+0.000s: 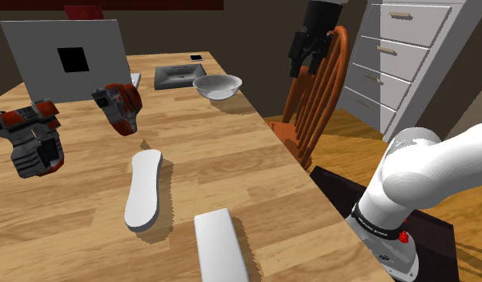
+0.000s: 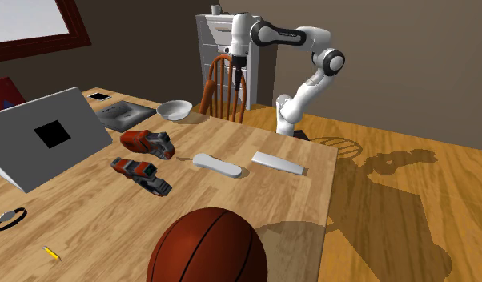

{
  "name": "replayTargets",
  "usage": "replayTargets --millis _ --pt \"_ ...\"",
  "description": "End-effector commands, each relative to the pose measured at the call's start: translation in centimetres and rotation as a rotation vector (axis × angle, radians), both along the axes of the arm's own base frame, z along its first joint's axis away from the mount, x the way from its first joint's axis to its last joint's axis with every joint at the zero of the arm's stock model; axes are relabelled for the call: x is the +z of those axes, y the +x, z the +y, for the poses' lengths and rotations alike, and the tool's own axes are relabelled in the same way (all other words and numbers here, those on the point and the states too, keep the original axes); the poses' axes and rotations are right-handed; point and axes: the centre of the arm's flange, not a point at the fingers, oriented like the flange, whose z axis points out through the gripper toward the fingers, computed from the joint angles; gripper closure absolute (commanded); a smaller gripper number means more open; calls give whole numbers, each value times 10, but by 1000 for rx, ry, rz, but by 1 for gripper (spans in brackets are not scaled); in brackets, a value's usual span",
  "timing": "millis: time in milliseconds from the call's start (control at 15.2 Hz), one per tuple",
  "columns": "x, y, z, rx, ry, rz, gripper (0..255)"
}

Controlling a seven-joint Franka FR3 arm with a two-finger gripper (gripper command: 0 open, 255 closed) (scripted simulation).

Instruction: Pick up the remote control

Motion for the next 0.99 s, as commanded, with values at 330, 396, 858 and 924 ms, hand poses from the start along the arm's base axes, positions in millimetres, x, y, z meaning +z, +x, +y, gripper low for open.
replayTargets --millis 330,396,858,924 --pt "-12 13 67 -53 -15 15 0" --pt "-15 16 80 -64 -18 18 0" --pt "-34 40 172 -139 -39 38 0" --pt "-37 44 184 -149 -42 41 0"
